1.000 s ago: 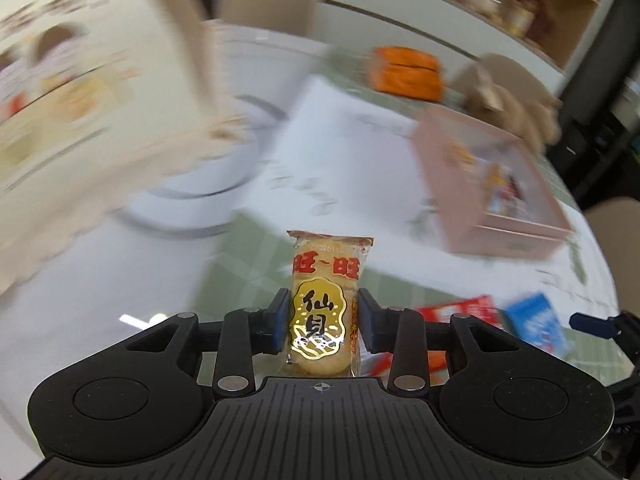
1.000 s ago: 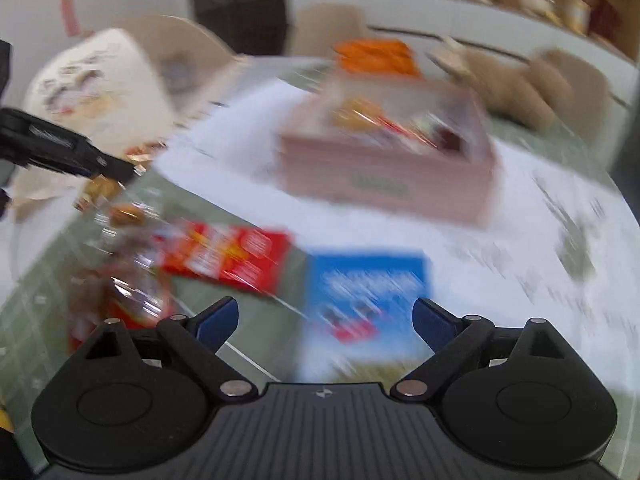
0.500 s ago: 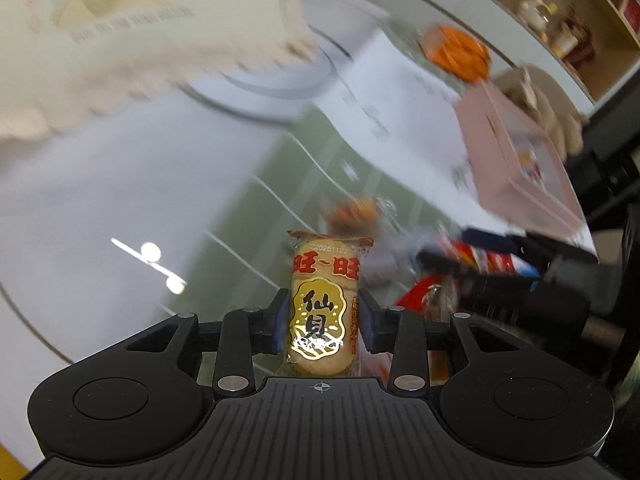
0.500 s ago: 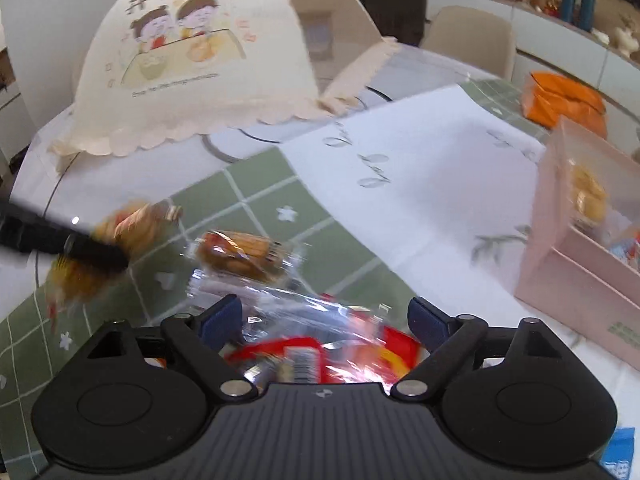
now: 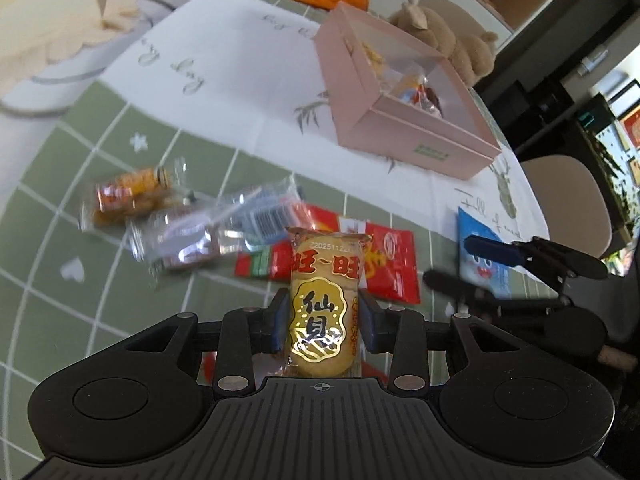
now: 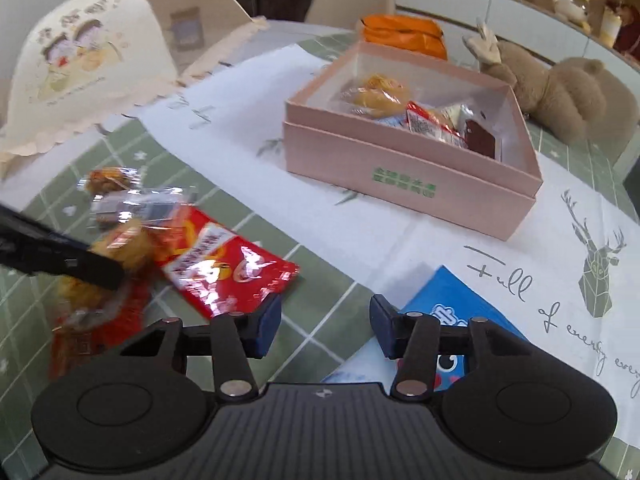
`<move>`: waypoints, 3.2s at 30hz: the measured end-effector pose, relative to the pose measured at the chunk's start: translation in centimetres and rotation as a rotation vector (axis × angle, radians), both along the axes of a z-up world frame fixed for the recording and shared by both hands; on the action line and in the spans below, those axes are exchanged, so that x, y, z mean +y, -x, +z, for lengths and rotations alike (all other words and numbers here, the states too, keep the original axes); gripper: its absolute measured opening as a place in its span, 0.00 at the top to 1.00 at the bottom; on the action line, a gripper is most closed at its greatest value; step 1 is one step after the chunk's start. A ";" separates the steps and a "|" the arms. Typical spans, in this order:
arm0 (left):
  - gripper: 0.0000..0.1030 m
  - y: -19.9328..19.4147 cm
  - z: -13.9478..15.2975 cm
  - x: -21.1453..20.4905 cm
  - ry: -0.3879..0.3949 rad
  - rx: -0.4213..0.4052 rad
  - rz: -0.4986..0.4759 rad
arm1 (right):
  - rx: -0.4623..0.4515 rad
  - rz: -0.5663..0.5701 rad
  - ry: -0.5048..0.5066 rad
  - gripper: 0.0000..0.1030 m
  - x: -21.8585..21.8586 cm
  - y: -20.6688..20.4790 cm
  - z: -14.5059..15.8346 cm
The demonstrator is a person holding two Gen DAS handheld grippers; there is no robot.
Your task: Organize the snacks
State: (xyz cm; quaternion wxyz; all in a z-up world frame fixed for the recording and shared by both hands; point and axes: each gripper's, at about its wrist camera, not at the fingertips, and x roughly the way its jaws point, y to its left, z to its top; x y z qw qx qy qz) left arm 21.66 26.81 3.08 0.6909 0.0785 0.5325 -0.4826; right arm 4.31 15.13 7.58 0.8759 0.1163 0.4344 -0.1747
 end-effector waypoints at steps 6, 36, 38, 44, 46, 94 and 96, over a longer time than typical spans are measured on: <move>0.61 -1.9 2.0 0.5 -0.005 -0.074 0.051 | -0.009 0.185 0.109 0.27 3.6 -4.4 -0.9; 0.61 7.5 -1.0 -7.4 -0.096 -0.127 -0.286 | 0.016 -0.189 -0.056 0.28 0.5 8.7 -1.3; 0.61 7.1 -0.9 -7.1 -0.100 -0.132 -0.279 | 0.014 -0.182 -0.046 0.27 0.5 8.0 -1.6; 0.61 7.2 -0.7 -6.8 -0.103 -0.124 -0.309 | 0.010 -0.153 -0.015 0.56 0.2 6.1 -1.2; 0.61 7.9 -0.7 -7.1 -0.102 -0.128 -0.337 | -0.025 -0.184 -0.029 0.56 -0.5 6.8 -0.1; 0.55 12.3 -0.8 -8.5 -0.138 -0.299 -0.525 | -0.006 -0.313 -0.011 0.48 1.3 12.3 -0.6; 0.56 12.0 -0.7 -8.5 -0.140 -0.294 -0.514 | -0.005 -0.321 -0.013 0.42 1.3 12.4 -0.9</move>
